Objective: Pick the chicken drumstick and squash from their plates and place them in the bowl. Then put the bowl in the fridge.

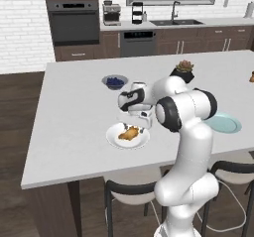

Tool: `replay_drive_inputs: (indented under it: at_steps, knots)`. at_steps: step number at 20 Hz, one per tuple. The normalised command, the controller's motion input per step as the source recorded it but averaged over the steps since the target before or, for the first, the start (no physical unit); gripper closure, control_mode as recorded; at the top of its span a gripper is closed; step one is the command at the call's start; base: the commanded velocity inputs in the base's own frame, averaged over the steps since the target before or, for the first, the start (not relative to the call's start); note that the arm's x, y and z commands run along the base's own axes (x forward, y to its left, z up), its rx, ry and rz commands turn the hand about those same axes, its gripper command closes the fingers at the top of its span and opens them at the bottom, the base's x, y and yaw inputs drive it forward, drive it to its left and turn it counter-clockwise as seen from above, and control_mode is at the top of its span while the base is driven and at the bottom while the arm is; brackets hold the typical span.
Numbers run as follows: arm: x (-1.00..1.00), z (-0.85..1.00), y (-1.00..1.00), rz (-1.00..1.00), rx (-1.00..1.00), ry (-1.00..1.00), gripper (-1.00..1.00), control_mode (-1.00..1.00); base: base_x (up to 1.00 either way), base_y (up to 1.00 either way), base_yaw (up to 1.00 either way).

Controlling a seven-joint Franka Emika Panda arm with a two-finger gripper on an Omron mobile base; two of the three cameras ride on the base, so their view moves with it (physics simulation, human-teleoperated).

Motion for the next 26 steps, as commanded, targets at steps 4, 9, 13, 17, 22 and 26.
replay_drive_inputs:
  at_steps: [4,9,13,17,22,26]
  knots:
    - [-0.23,-0.21,0.08,-0.05,0.0,0.0,-1.0,-1.0,0.0,0.0,0.0]
    - [-0.08,-0.36,0.41,-0.08,0.0,0.0,-1.0,-1.0,0.0,0.0,0.0]
    - [-0.04,-0.3,0.43,-0.08,-0.01,0.01,1.0,-1.0,0.0,0.0,0.0]
    - [-0.29,-0.03,0.06,-0.08,0.0,0.0,1.0,-1.0,0.0,0.0,0.0]
    - [-0.99,0.52,-0.3,-0.12,0.05,-0.05,1.0,-1.0,0.0,0.0,0.0]
    - [-0.81,0.81,-0.57,-0.11,0.09,-0.06,1.0,-1.0,0.0,0.0,0.0]
